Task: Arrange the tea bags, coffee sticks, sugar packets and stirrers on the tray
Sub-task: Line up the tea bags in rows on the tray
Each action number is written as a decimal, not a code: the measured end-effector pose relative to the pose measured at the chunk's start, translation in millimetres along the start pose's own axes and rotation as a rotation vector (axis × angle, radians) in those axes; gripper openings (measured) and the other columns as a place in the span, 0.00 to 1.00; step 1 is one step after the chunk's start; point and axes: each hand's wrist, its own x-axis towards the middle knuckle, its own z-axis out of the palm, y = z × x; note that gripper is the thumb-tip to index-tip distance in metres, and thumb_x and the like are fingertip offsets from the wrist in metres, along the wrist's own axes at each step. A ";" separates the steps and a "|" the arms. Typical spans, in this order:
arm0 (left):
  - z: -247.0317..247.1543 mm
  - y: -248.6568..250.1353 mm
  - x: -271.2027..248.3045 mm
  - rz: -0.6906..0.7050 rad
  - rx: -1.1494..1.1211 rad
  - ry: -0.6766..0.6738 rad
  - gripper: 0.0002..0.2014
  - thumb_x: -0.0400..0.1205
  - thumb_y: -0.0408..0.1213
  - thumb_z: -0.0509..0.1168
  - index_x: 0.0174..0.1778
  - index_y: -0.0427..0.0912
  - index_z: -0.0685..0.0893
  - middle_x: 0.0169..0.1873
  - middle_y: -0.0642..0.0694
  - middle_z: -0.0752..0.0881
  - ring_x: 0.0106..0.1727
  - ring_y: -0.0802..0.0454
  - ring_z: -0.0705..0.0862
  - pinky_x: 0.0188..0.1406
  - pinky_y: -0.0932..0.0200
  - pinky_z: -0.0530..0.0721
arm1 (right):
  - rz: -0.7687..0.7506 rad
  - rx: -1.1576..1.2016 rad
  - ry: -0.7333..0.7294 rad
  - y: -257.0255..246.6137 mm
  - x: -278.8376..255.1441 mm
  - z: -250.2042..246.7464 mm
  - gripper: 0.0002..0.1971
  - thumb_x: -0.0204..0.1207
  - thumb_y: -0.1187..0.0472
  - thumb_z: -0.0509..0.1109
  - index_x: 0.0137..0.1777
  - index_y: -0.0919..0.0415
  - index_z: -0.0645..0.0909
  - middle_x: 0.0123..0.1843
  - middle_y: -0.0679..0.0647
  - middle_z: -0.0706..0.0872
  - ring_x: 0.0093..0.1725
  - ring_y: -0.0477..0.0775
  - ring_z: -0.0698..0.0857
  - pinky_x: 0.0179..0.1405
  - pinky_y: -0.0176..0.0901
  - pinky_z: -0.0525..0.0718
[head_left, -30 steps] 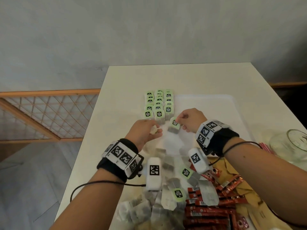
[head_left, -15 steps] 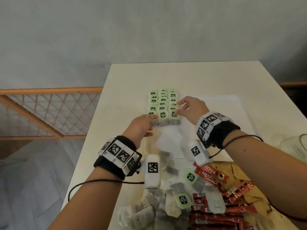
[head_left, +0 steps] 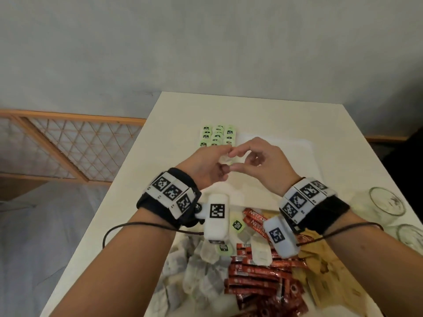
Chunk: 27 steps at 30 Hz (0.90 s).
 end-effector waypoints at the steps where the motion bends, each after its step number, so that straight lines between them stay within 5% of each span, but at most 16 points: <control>1: -0.5 -1.5 -2.8 -0.022 0.018 -0.031 0.10 0.89 0.43 0.55 0.54 0.42 0.78 0.29 0.49 0.76 0.27 0.55 0.69 0.29 0.61 0.69 | -0.010 0.006 0.009 -3.5 -0.1 0.4 0.09 0.67 0.61 0.82 0.45 0.50 0.89 0.49 0.54 0.84 0.34 0.48 0.79 0.41 0.33 0.78; 5: -13.8 -1.4 -4.6 -0.081 0.147 -0.132 0.13 0.90 0.51 0.52 0.50 0.48 0.76 0.26 0.51 0.72 0.24 0.56 0.67 0.27 0.62 0.66 | 0.058 -0.001 0.029 -4.6 11.2 6.7 0.02 0.73 0.61 0.78 0.42 0.55 0.87 0.39 0.42 0.87 0.34 0.45 0.82 0.40 0.34 0.79; 9: -43.1 -3.7 5.8 -0.106 0.343 -0.030 0.17 0.88 0.51 0.55 0.51 0.43 0.82 0.31 0.50 0.76 0.26 0.55 0.70 0.26 0.64 0.73 | 0.178 0.088 -0.038 6.5 25.1 25.3 0.04 0.78 0.65 0.72 0.44 0.60 0.80 0.33 0.55 0.88 0.32 0.49 0.86 0.36 0.40 0.84; 12: -66.1 -10.5 13.2 -0.111 0.581 0.064 0.18 0.87 0.49 0.56 0.44 0.43 0.87 0.34 0.51 0.78 0.30 0.55 0.74 0.33 0.63 0.75 | 0.258 0.012 -0.088 20.8 33.6 42.0 0.05 0.79 0.63 0.72 0.45 0.62 0.79 0.28 0.51 0.87 0.30 0.49 0.87 0.36 0.41 0.87; 18: -105.4 -22.5 33.9 0.083 0.914 0.253 0.07 0.80 0.40 0.70 0.47 0.39 0.87 0.43 0.46 0.85 0.42 0.49 0.82 0.46 0.55 0.81 | 0.363 -0.278 -0.169 48.3 49.6 70.8 0.05 0.78 0.61 0.73 0.44 0.58 0.80 0.38 0.49 0.87 0.35 0.47 0.87 0.36 0.41 0.83; 21: -115.0 -23.7 41.4 0.036 0.970 0.273 0.09 0.76 0.41 0.75 0.44 0.45 0.82 0.43 0.47 0.85 0.43 0.48 0.84 0.50 0.52 0.84 | 0.347 -0.405 -0.109 52.3 65.2 74.8 0.05 0.75 0.57 0.76 0.43 0.57 0.84 0.41 0.50 0.87 0.40 0.50 0.85 0.41 0.39 0.82; 24: -113.8 -21.5 47.9 -0.021 1.068 0.219 0.08 0.74 0.39 0.75 0.43 0.41 0.84 0.40 0.41 0.88 0.42 0.44 0.86 0.53 0.48 0.85 | 0.355 -0.436 -0.073 54.3 81.6 77.4 0.05 0.74 0.56 0.77 0.41 0.55 0.85 0.37 0.45 0.84 0.37 0.43 0.80 0.35 0.29 0.75; 27: -111.5 -19.7 52.7 -0.015 1.107 0.215 0.09 0.73 0.38 0.75 0.44 0.37 0.86 0.45 0.38 0.90 0.47 0.41 0.89 0.54 0.46 0.88 | 0.360 -0.431 -0.059 57.7 94.6 81.1 0.05 0.72 0.56 0.79 0.39 0.52 0.85 0.38 0.47 0.86 0.37 0.43 0.80 0.35 0.29 0.75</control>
